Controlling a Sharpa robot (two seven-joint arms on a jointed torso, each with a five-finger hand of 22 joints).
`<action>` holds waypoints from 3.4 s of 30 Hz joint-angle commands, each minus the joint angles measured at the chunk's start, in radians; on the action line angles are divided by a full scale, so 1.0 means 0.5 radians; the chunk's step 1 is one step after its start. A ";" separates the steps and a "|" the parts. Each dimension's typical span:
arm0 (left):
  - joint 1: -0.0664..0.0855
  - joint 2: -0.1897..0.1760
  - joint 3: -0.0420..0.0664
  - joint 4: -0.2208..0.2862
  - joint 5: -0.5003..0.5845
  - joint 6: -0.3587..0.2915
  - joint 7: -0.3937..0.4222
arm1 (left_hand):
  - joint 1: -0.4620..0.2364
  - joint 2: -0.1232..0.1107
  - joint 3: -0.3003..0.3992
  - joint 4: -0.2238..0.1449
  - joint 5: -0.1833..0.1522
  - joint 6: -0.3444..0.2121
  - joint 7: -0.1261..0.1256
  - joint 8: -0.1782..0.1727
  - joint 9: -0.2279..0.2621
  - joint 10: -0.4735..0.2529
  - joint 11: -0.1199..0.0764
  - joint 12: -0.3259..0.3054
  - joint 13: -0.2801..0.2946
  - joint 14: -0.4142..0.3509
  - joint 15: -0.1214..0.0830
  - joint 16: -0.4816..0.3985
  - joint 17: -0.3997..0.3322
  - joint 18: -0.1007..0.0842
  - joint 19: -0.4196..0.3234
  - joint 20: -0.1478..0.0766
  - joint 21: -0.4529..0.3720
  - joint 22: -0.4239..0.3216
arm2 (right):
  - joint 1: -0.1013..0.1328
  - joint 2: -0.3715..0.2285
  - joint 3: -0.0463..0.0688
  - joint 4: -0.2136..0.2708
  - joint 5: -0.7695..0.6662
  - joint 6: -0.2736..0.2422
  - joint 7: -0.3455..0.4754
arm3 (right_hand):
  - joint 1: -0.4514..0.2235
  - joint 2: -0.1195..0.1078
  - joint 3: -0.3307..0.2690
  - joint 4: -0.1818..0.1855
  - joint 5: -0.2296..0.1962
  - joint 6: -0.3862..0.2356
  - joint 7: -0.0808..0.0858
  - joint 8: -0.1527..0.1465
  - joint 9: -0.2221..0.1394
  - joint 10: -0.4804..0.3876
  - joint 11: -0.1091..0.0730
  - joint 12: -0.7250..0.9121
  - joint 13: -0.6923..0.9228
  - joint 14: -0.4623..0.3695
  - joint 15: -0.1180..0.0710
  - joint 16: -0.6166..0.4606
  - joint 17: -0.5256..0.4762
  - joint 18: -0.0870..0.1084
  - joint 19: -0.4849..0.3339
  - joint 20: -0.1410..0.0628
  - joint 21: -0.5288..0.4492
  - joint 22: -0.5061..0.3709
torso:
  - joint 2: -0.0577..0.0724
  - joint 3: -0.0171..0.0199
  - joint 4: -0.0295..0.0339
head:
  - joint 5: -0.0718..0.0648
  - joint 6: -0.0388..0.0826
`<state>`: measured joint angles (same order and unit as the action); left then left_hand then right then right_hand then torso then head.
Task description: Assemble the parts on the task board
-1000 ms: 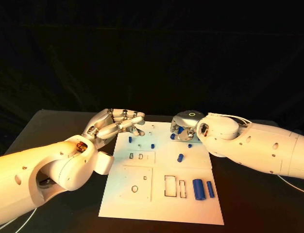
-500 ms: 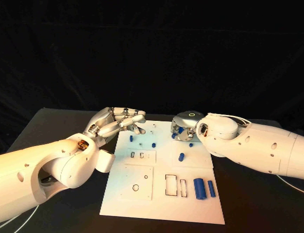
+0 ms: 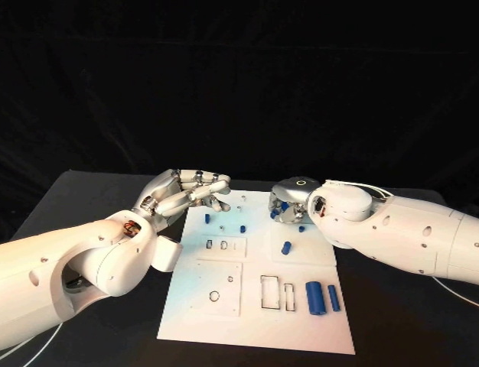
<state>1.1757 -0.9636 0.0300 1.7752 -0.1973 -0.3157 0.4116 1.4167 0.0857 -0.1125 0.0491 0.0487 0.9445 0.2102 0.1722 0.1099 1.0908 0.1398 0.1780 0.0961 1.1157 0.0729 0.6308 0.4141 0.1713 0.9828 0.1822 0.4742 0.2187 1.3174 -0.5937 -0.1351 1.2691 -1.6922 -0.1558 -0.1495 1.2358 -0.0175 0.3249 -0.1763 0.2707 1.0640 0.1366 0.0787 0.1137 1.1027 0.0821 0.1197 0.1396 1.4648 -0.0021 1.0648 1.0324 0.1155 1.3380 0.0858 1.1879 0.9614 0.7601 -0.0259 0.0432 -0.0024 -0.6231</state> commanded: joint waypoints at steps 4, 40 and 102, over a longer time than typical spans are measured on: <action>0.003 0.005 0.001 -0.003 0.012 0.033 0.008 | -0.003 0.022 -0.007 0.001 0.002 -0.017 -0.004 -0.012 -0.003 -0.019 0.000 -0.007 -0.002 -0.016 0.001 -0.009 0.002 0.014 -0.020 0.003 -0.005 -0.003 | -0.016 0.007 -0.004 -0.008 0.006 -0.018 0.017 | 0.027 0.016 0.048 0.013 -0.012 0.064 -0.014 0.018 0.019 0.051 -0.012 0.026 0.001 0.069 -0.008 0.034 0.021 -0.019 -0.005 0.003 0.029 0.036 | 0.004 0.0002 0.008 | 0.009 -0.019; 0.007 0.006 0.001 -0.087 0.045 0.025 0.002 | 0.000 0.031 -0.004 0.000 0.002 -0.024 -0.001 -0.017 -0.004 -0.026 0.003 -0.010 -0.002 -0.024 0.004 -0.013 0.002 0.014 -0.027 0.006 -0.007 -0.005 | 0.030 0.220 0.006 -0.185 0.047 -0.492 -0.092 | 0.053 0.010 0.123 0.058 -0.120 0.126 -0.037 0.041 0.075 0.126 -0.038 0.044 0.009 0.072 -0.029 0.114 0.073 -0.032 0.012 -0.015 0.099 0.143 | 0.013 -0.0040 0.010 | 0.012 0.022; 0.047 0.024 0.001 -0.105 0.068 0.033 -0.006 | 0.003 0.034 -0.004 -0.004 0.002 -0.028 0.002 -0.020 -0.004 -0.030 0.006 -0.011 -0.001 -0.038 0.007 -0.020 0.000 0.014 -0.039 0.011 -0.013 -0.009 | -0.025 0.454 0.012 -0.477 0.103 -0.466 -0.048 | 0.042 -0.014 0.132 0.079 -0.122 0.106 -0.030 0.025 0.082 0.110 -0.031 0.030 0.005 0.071 -0.026 0.129 0.081 -0.033 0.010 -0.009 0.106 0.156 | 0.024 -0.0143 0.021 | 0.057 -0.010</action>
<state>1.1982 -0.9549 0.0300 1.7199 -0.1661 -0.3161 0.4024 1.4168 0.0933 -0.1125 0.0491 0.0486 0.9375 0.2101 0.1677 0.1094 1.0803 0.1432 0.1781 0.0964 1.1049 0.0766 0.6270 0.4136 0.1710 0.9685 0.1893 0.4743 0.2153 1.3051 -0.3691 -0.1286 1.0328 -1.6403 -0.4117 -0.1798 1.2540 -0.0183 0.3920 -0.1417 0.2087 1.1147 0.1247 0.0882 0.1538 1.1577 0.0629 0.1350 0.1416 1.4665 -0.0110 1.1258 1.0724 0.1155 1.3417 0.0820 1.2372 1.0394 0.7726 -0.0328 0.0537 0.0244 -0.6259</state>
